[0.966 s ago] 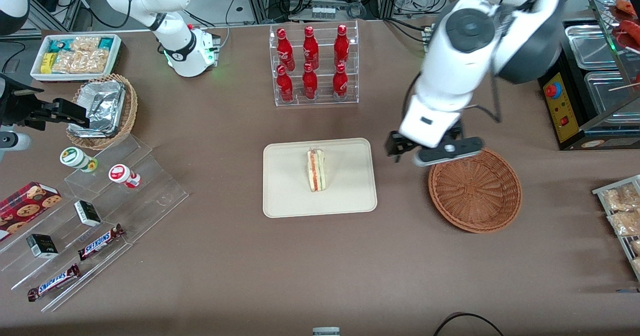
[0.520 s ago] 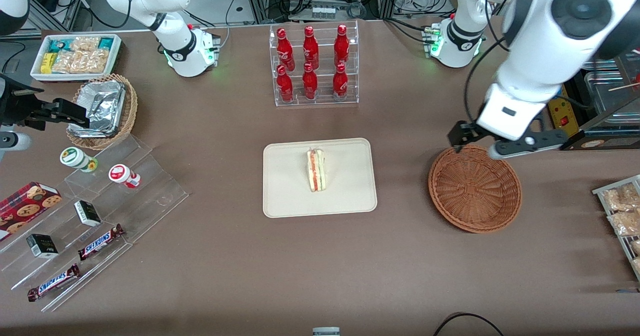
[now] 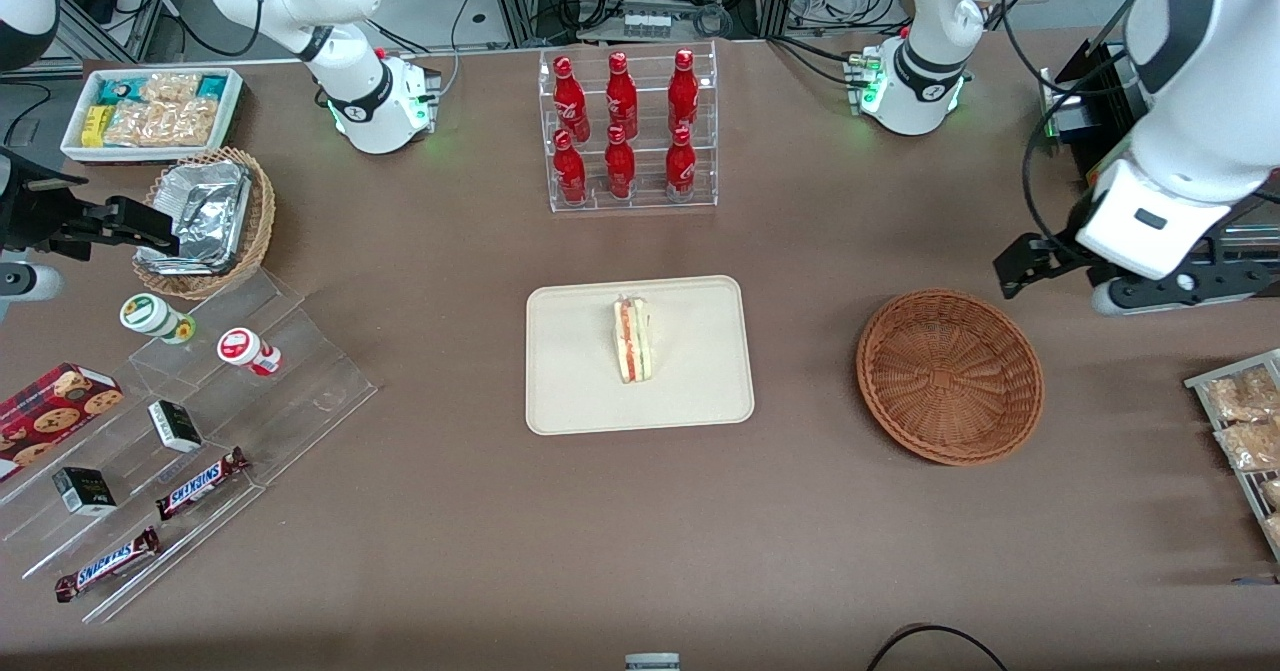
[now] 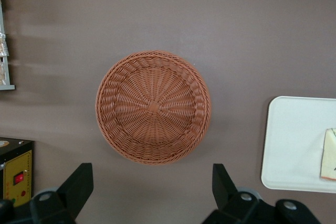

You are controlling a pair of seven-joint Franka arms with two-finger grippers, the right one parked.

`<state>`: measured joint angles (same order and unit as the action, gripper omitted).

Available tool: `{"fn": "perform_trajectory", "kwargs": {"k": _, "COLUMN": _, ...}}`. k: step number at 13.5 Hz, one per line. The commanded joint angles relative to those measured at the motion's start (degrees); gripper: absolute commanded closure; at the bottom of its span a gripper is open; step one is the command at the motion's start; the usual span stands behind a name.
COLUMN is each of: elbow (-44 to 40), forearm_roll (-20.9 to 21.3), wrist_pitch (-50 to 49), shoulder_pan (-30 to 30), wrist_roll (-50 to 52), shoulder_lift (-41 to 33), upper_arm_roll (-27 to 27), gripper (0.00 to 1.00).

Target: Place sandwich from basket to tray

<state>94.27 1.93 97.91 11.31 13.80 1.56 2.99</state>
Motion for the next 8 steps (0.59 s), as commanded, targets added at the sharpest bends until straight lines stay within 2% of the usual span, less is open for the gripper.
{"fn": "perform_trajectory", "kwargs": {"k": 1, "elbow": 1.35, "forearm_roll": -1.75, "wrist_pitch": -1.93, "shoulder_pan": -2.61, "wrist_roll": -4.56, "shoulder_lift": -2.61, "upper_arm_roll": -0.61, "gripper": 0.00}}
{"fn": "perform_trajectory", "kwargs": {"k": 5, "elbow": 4.60, "forearm_roll": -1.75, "wrist_pitch": -1.85, "shoulder_pan": -2.79, "wrist_roll": -6.93, "shoulder_lift": -6.21, "upper_arm_roll": -0.61, "gripper": 0.00}}
{"fn": "perform_trajectory", "kwargs": {"k": 8, "elbow": 3.38, "forearm_roll": -1.75, "wrist_pitch": -3.33, "shoulder_pan": -2.88, "wrist_roll": -7.56, "shoulder_lift": -6.49, "upper_arm_roll": 0.09, "gripper": 0.00}}
